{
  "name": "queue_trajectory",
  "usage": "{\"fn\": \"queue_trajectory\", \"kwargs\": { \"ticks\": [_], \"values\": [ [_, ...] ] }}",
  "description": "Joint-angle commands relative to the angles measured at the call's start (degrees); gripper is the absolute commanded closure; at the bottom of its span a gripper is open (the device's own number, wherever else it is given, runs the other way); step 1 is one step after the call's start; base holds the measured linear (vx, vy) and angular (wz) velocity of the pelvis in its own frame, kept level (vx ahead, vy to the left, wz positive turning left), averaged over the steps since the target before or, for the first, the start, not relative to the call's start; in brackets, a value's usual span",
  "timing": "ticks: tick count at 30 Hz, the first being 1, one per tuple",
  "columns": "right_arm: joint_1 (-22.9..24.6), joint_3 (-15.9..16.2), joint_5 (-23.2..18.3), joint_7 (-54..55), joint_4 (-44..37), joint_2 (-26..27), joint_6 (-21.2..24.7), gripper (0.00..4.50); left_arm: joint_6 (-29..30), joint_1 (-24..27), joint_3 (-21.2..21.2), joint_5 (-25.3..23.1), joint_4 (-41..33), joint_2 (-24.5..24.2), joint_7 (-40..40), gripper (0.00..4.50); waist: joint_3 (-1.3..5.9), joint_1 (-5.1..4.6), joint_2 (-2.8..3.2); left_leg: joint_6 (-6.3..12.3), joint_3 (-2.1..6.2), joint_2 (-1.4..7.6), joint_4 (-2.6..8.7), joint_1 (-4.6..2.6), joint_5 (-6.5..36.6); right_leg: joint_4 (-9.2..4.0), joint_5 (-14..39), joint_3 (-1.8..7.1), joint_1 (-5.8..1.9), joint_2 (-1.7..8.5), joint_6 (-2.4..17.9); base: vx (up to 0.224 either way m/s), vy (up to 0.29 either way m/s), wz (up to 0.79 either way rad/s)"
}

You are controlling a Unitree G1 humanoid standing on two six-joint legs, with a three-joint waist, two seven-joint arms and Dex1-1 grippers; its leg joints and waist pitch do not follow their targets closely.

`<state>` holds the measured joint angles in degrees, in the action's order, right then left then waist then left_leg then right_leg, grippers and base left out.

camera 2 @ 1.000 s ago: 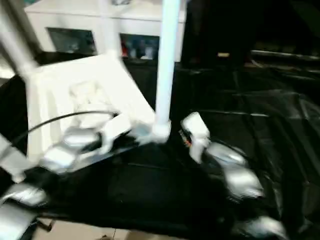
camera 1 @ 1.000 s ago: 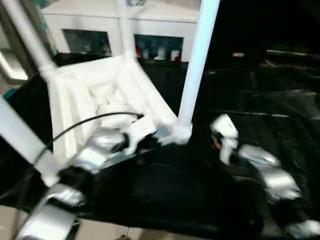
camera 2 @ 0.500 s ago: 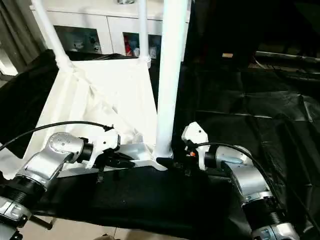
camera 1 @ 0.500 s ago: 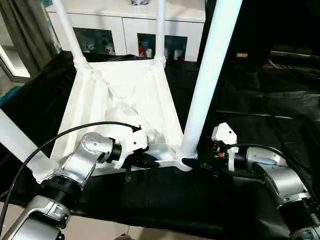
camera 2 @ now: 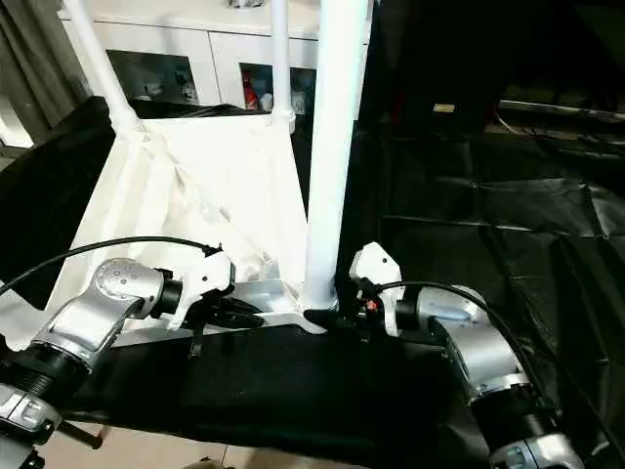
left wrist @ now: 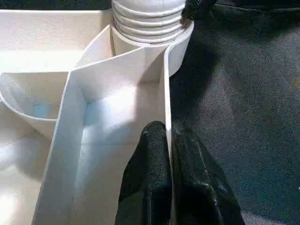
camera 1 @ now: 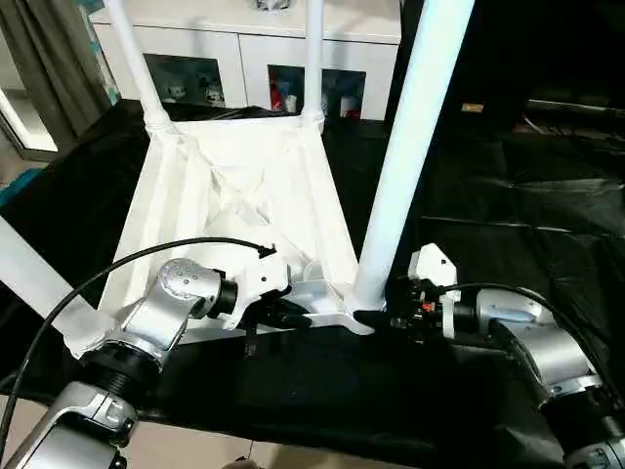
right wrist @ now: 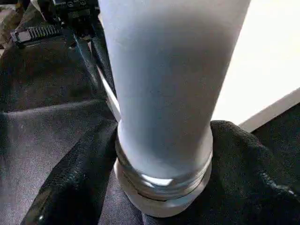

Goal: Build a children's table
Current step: Rotate leg to tighten

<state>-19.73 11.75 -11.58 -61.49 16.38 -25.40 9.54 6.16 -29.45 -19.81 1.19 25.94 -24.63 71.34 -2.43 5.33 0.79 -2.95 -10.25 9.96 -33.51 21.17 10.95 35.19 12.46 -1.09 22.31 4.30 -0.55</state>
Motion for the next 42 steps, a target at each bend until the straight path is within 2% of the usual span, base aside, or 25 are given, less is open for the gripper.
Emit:
{"fn": "queue_trajectory", "kwargs": {
  "ticks": [1, 12, 13, 15, 16, 17, 18, 19, 21, 22, 24, 27, 29, 30, 32, 33, 36, 39, 42],
  "values": [
    [-0.73, 0.75, -0.04, -0.77, -0.22, 0.36, 0.06, 1.67, 0.22, -0.07, -0.84, 0.54, -1.04, 0.66, 1.31, 4.5, 3.13, 0.0, -0.9, 4.51, 0.64, 2.96, 3.59, -0.56, 6.98, -3.34, 0.8, 1.68, -2.42, 3.57, 15.31, 0.0, 0.0, 0.0],
    [-0.07, 0.49, 0.08, -0.25, 1.01, 1.27, -0.56, 1.78, 0.78, 0.57, -1.0, 0.36, -1.5, 0.3, 1.25, 4.5, 3.22, -0.02, -0.87, 4.66, 0.63, 2.91, 3.48, -0.59, 6.64, -3.19, -0.07, 1.64, -2.44, 3.52, 15.58, 0.0, 0.0, 0.0],
    [0.02, -0.14, 0.12, 1.49, 1.84, 2.15, -0.6, 1.78, 0.81, 0.38, -0.84, -0.05, -0.91, 0.65, 0.1, 4.5, 3.2, -0.03, -0.67, 4.55, 0.65, 2.91, 3.5, -0.58, 6.78, -3.21, 0.07, 1.65, -2.4, 3.55, 15.64, 0.0, 0.0, 0.0],
    [-0.52, -1.54, 0.96, 6.56, 4.42, 4.08, -0.61, 1.78, 0.95, -0.53, -0.46, -1.23, 0.98, 1.77, -3.19, 4.5, 3.12, -0.19, -0.81, 4.08, 0.65, 2.91, 3.6, -0.61, 7.78, -3.4, 1.19, 1.64, -2.34, 3.54, 15.66, 0.0, 0.0, 0.0],
    [-0.97, -2.28, 1.54, 9.45, 5.95, 5.11, -0.62, 1.78, 1.06, -1.13, -0.23, -1.84, 2.1, 2.4, -4.96, 4.5, 2.93, -0.4, -0.59, 3.28, 0.68, 2.88, 3.76, -0.67, 9.19, -3.68, 3.5, 1.67, -2.11, 3.61, 15.48, 0.0, 0.0, 0.0],
    [-1.97, -4.13, 2.52, 16.71, 9.29, 7.93, -0.77, 1.8, 1.94, -2.9, 0.89, -2.38, 4.91, 4.74, -9.64, 4.5, 2.85, -0.68, -0.78, 2.1, 0.75, 2.73, 3.92, -0.67, 10.47, -3.89, 6.48, 1.66, -2.22, 3.57, 14.87, 0.0, 0.0, 0.0],
    [-2.18, -4.52, 2.72, 18.28, 9.97, 8.54, -0.83, 1.8, 2.23, -3.27, 1.14, -2.42, 5.46, 5.26, -10.57, 4.5, 2.8, -0.78, -0.74, 1.44, 0.82, 2.73, 4.13, -0.73, 11.06, -4.09, 8.09, 1.66, -2.21, 3.62, 14.49, 0.0, 0.0, 0.0],
    [-3.66, -7.14, 3.82, 28.79, 13.62, 12.18, -0.83, 1.8, 3.39, -5.41, 2.43, -2.68, 8.26, 8.31, -16.07, 4.5, 2.76, -1.31, -0.68, -0.13, 0.93, 2.64, 4.33, -0.86, 13.23, -4.35, 11.62, 1.67, -2.06, 3.61, 13.64, 0.0, 0.0, 0.0],
    [-4.23, -8.12, 4.19, 32.63, 14.8, 13.38, -0.76, 1.8, 4.0, -6.05, 2.75, -2.76, 9.01, 9.21, -17.63, 4.5, 2.63, -1.63, -0.54, -1.31, 0.98, 2.67, 4.5, -1.07, 14.8, -4.61, 13.92, 1.76, -1.63, 3.68, 13.18, 0.0, 0.0, 0.0],
    [-5.34, -9.96, 4.38, 39.44, 16.78, 15.67, 0.17, 1.8, 4.2, -7.49, 3.19, -3.77, 11.05, 11.1, -22.43, 4.5, 2.81, -1.85, -0.69, -1.56, 1.18, 2.49, 4.52, -0.86, 15.0, -4.65, 14.71, 1.69, -2.06, 3.71, 12.39, 0.0, 0.0, 0.0],
    [-6.54, -10.67, 5.75, 46.57, 18.95, 18.18, 0.85, 1.8, 5.63, -9.34, 3.99, -4.56, 13.71, 13.91, -28.67, 4.5, 2.81, -2.03, -0.67, -1.3, 0.92, 2.45, 4.36, -0.99, 14.05, -4.77, 12.88, 1.91, -1.61, 3.49, 12.1, 0.0, 0.0, 0.0],
    [-7.34, -9.58, 8.08, 49.66, 20.44, 19.29, 0.41, 1.8, 5.67, -10.29, 4.36, -5.28, 15.37, 15.59, -31.62, 4.5, 3.06, -1.7, -0.67, -0.25, 0.91, 2.35, 4.15, -0.59, 10.75, -4.41, 7.69, 1.82, -2.17, 3.45, 12.17, 0.0, 0.0, 0.0],
    [-7.74, -9.14, 8.39, 49.69, 20.93, 20.4, -0.51, 1.8, 5.16, -10.53, 3.68, -6.15, 16.04, 16.41, -31.98, 4.5, 3.39, -1.54, -0.61, 1.42, 0.76, 2.21, 3.81, -0.49, 7.72, -4.02, 1.78, 1.75, -2.41, 3.4, 12.98, 0.0, 0.0, 0.0],
    [-7.91, -9.08, 8.24, 49.13, 21.15, 21.07, -1.66, 1.8, 4.89, -10.67, 3.23, -6.68, 16.51, 16.77, -31.95, 4.5, 3.41, -1.43, -0.59, 2.13, 0.75, 2.24, 3.74, -0.47, 7.34, -3.93, 0.61, 1.71, -2.5, 3.49, 13.38, 0.0, 0.0, 0.0],
    [-7.93, -9.3, 7.42, 48.28, 21.05, 21.66, -3.03, 1.8, 4.51, -10.81, 2.94, -7.04, 17.02, 16.97, -32.08, 4.5, 3.28, -1.41, -0.63, 2.87, 0.72, 2.28, 3.8, -0.39, 7.82, -4.06, 1.06, 1.67, -2.52, 3.53, 13.64, 0.0, 0.0, 0.0],
    [-7.94, -9.45, 6.95, 47.97, 20.87, 21.88, -4.04, 1.24, 4.26, -10.87, 2.81, -7.23, 17.38, 16.95, -32.14, 4.5, 3.22, -1.41, -0.61, 2.85, 0.77, 2.34, 3.86, -0.42, 8.23, -4.14, 1.87, 1.66, -2.53, 3.59, 13.62, 0.0, 0.0, 0.0],
    [-8.28, -9.34, 6.98, 47.88, 20.8, 21.8, -5.94, 1.04, 3.79, -10.83, 2.36, -7.55, 17.89, 16.49, -31.91, 4.5, 3.03, -1.49, -0.27, 1.84, 0.9, 2.51, 4.22, -0.67, 11.37, -4.53, 6.5, 1.62, -2.26, 3.54, 13.23, 0.0, 0.0, 0.0],
    [-8.6, -9.39, 6.49, 44.21, 19.29, 20.12, -8.04, 0.74, 2.69, -9.93, 2.0, -7.92, 17.22, 15.0, -30.41, 4.5, 3.04, -1.59, -0.39, 1.37, 0.96, 2.55, 4.33, -0.61, 12.35, -4.55, 7.05, 1.67, -2.32, 3.52, 12.88, 0.0, 0.0, 0.0],
    [-7.31, -8.56, 4.02, 34.75, 14.67, 17.03, -5.72, 0.59, 1.26, -8.54, 1.81, -7.64, 15.45, 13.08, -26.85, 4.5, 3.02, -1.53, -0.65, 2.47, 0.94, 2.49, 4.2, -0.31, 11.54, -4.46, 5.81, 1.7, -2.62, 3.58, 12.85, 0.0, 0.0, 0.0]
  ]
}}
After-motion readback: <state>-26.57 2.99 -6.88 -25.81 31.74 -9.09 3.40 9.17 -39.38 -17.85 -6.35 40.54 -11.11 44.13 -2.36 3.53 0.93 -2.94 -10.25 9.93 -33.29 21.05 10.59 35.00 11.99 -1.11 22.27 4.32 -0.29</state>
